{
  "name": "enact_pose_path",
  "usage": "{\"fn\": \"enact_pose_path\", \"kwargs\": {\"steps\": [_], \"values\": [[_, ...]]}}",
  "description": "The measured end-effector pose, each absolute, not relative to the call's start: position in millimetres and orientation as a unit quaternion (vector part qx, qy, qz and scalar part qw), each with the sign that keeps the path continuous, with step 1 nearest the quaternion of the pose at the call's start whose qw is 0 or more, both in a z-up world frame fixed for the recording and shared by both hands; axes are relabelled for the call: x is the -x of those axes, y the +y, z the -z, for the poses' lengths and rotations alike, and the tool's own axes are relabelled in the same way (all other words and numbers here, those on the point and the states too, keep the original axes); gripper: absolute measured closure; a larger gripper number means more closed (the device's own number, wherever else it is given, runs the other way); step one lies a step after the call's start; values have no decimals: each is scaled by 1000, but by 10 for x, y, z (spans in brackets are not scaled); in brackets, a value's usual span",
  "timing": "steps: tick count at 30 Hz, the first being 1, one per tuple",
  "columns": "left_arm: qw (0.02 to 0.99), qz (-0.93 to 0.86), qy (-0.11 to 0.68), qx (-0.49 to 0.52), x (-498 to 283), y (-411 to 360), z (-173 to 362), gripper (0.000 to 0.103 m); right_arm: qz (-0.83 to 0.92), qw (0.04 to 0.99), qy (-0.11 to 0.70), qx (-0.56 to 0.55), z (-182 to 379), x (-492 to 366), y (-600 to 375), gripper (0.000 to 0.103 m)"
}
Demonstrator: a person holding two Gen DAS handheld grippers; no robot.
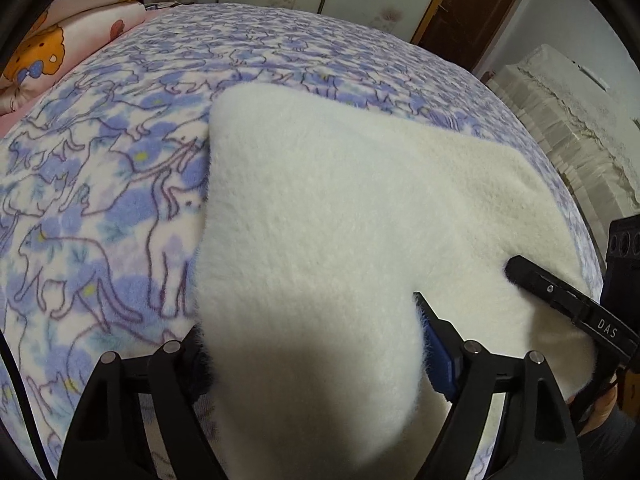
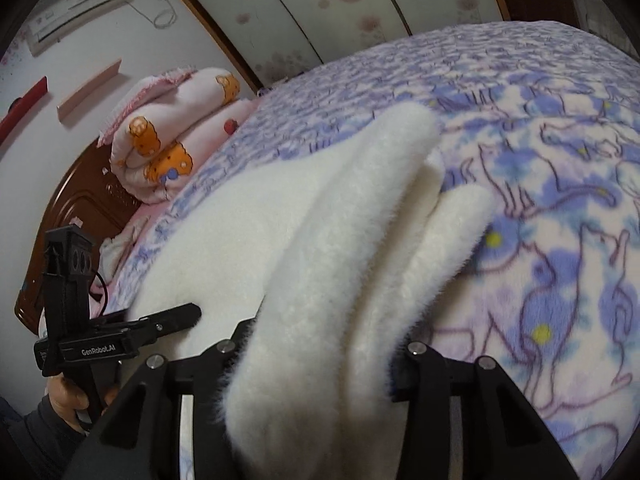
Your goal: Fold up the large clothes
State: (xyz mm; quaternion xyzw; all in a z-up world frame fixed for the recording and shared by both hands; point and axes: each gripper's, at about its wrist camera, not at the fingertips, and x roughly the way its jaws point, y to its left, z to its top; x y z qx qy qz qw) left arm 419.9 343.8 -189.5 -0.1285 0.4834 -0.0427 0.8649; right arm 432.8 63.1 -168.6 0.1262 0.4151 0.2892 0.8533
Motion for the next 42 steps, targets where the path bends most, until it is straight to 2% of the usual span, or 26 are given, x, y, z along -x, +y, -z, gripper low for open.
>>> {"fn": "enact_pose_path", "kwargs": {"steps": [6, 10, 13, 17, 21, 22, 24, 26, 27, 28, 29, 30, 33, 34, 36, 42], "values": [[881, 28, 463, 90, -4356, 3403, 1825, 23, -276, 854, 416, -147, 1810, -4544, 594, 60], [880, -6, 469, 75, -4378, 3411, 1956, 7, -253, 844, 448, -152, 1944, -4642, 646, 56], [879, -4, 471, 74, -4321, 3441, 1945, 4, -259, 835, 467, -129, 1900, -4616, 662, 51], [875, -15, 478, 71, -4225, 3455, 1769, 4, -264, 813, 506, -117, 1748, -4593, 566, 49], [893, -33, 445, 64, -3997, 3436, 1487, 6, -248, 829, 495, -78, 1487, -4384, 490, 48], [896, -30, 438, 69, -3946, 3443, 1436, 7, -241, 844, 475, -63, 1375, -4287, 481, 48], [902, -19, 424, 79, -3847, 3433, 1345, 20, -225, 870, 437, -34, 1198, -4131, 492, 48], [903, -12, 423, 77, -3782, 3383, 1313, 53, -226, 887, 403, -2, 1073, -3953, 555, 48], [901, -11, 426, 74, -3760, 3353, 1322, 62, -234, 887, 398, 8, 1060, -3897, 609, 48], [900, -10, 430, 71, -3758, 3322, 1337, 75, -247, 883, 400, 13, 1072, -3869, 654, 49], [900, -15, 430, 61, -3739, 3289, 1364, 75, -256, 878, 403, 20, 1102, -3843, 703, 58], [903, -23, 426, 48, -3709, 3259, 1385, 75, -254, 875, 410, 37, 1164, -3825, 767, 62], [903, -37, 427, 33, -3650, 3240, 1480, 75, -218, 880, 414, 85, 1321, -3849, 822, 63], [902, -40, 429, 30, -3641, 3248, 1515, 75, -200, 871, 438, 97, 1443, -3916, 806, 63], [897, -40, 439, 29, -3627, 3267, 1585, 75, -210, 859, 463, 60, 1612, -3995, 679, 62], [896, -50, 440, 29, -3624, 3275, 1619, 74, -207, 862, 459, 47, 1605, -3957, 634, 62]]}}
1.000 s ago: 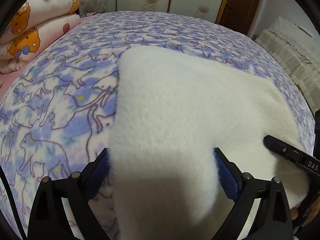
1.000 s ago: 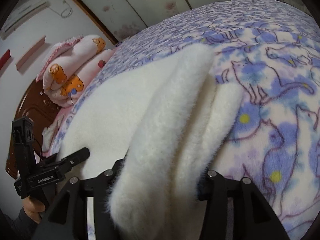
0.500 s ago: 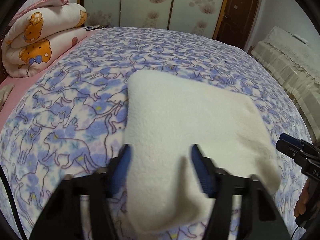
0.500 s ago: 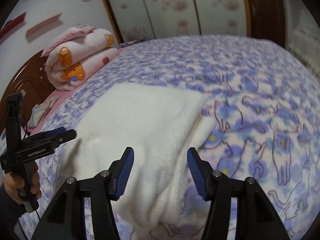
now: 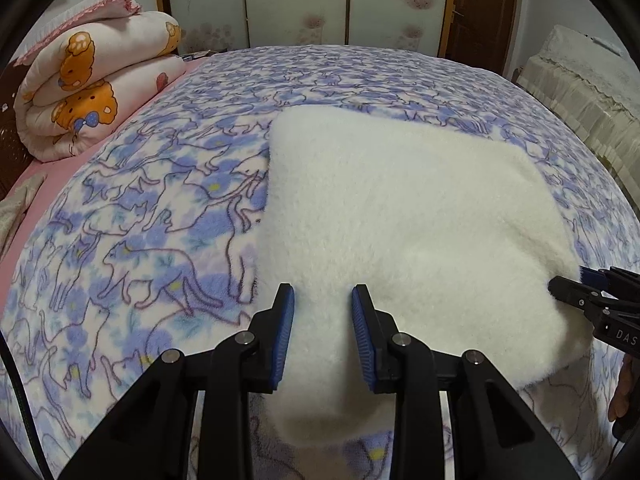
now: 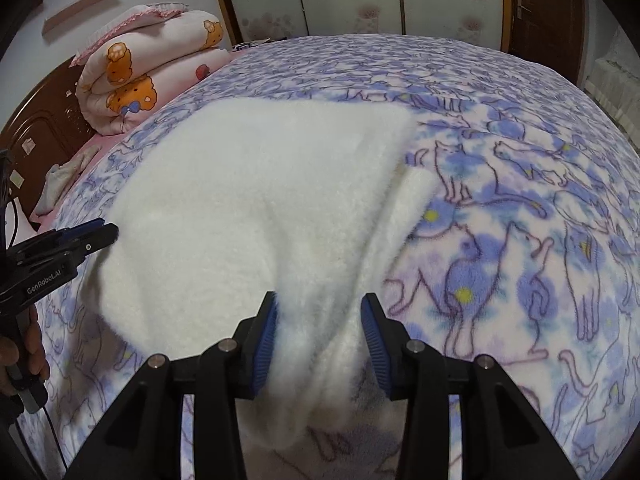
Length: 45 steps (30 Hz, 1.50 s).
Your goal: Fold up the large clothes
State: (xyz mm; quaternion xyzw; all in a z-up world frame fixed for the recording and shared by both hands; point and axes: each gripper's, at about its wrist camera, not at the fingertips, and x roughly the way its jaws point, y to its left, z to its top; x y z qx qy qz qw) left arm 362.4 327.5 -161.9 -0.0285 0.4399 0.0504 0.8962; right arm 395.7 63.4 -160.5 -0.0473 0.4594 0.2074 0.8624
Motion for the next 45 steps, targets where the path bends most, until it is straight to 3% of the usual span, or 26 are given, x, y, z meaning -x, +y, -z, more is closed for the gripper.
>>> {"fn": "enact_pose_path", "kwargs": {"steps": [3, 7, 9, 17, 20, 26, 29, 32, 45], "values": [[896, -62, 439, 30, -3605, 3259, 1588, 70, -204, 864, 458, 47, 1544, -3914, 639, 62], [889, -66, 450, 58, -3528, 3233, 1512, 55, -196, 869, 451, 53, 1347, -3785, 598, 61], [889, -67, 448, 63, -3445, 3189, 1426, 53, -194, 872, 445, 53, 1222, -3696, 553, 61], [898, -66, 433, 47, -2886, 2809, 797, 21, -184, 875, 447, 32, 607, -3190, 249, 61], [899, -63, 431, 43, -2596, 2631, 542, 15, -179, 878, 442, 34, 371, -2893, 110, 61], [895, -27, 441, 56, -1986, 2250, 193, 12, -173, 881, 440, 35, 18, -2319, -199, 61], [896, -19, 439, 63, -1682, 2071, 108, 0, -167, 883, 438, 33, -82, -2018, -398, 61], [898, -10, 434, 77, -1374, 1888, 73, 0, -163, 880, 445, 18, -90, -1768, -594, 52], [898, -25, 434, 64, -281, 1051, 237, 0, -140, 876, 461, 7, 185, -685, -1133, 45]]}}
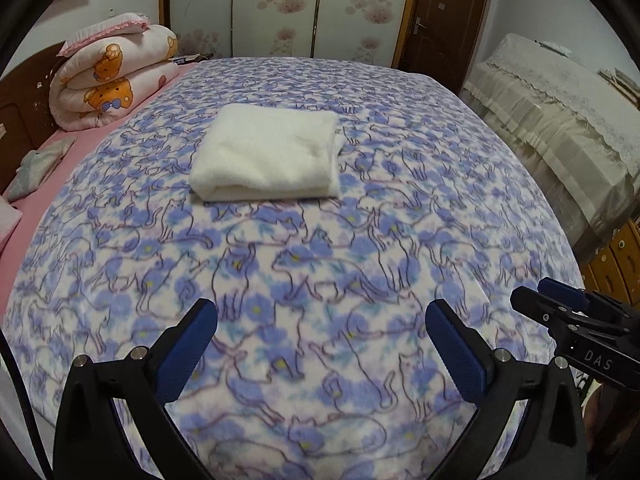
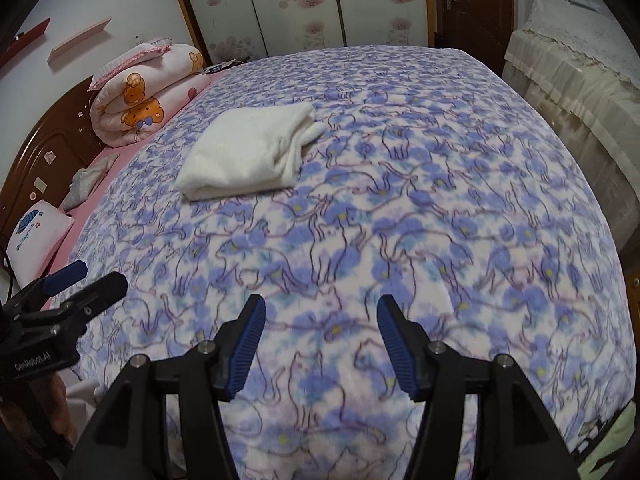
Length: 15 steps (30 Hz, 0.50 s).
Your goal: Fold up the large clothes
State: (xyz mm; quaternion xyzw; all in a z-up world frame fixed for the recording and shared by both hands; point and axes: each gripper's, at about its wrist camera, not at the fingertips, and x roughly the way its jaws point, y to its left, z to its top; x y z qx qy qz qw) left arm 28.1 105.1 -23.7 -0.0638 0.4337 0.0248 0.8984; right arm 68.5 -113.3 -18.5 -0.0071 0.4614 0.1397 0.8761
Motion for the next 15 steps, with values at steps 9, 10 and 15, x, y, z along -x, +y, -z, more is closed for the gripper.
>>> {"fn": "enact_pose_path", "kwargs": {"steps": [9, 10, 15], "values": [[905, -51, 417, 69, 263, 719, 218, 0, -138, 896, 421, 11, 50, -59, -1246, 34], [907, -52, 413, 66, 309, 677, 204, 0, -139, 898, 417, 12, 41, -16, -1248, 33], [912, -56, 402, 61, 445, 549, 170, 1, -123, 905, 408, 13, 33, 123, -1312, 33]]}}
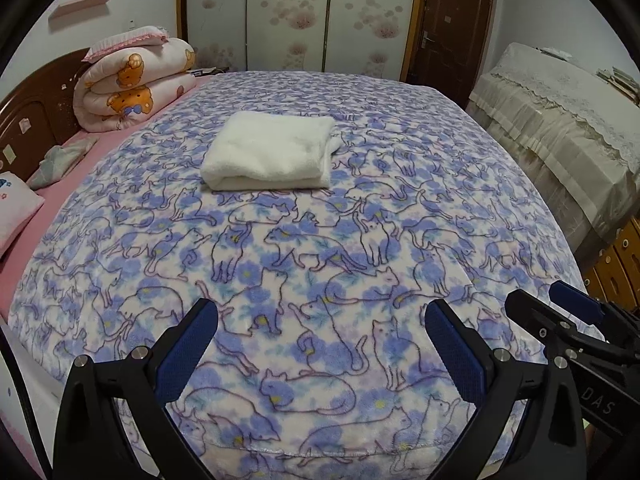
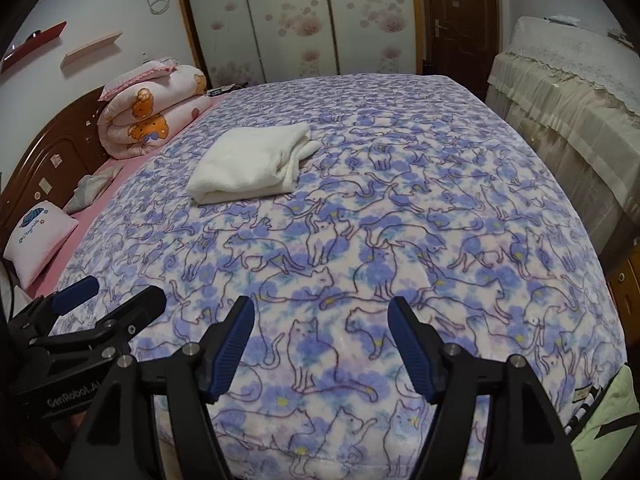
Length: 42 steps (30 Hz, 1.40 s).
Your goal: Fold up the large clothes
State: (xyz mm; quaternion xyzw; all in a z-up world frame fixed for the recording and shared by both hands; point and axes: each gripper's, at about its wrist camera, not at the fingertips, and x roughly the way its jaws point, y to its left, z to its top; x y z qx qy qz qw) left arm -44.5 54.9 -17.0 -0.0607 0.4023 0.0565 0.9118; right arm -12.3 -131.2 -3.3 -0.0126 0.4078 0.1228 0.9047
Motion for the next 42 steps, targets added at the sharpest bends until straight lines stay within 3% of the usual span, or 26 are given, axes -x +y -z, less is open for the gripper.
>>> {"fn": "enact_pose_path", "kwargs": {"steps": [42], "values": [[895, -49, 438, 66, 513, 363, 509, 1, -80, 900, 428, -30, 361, 208, -1606, 33]]}}
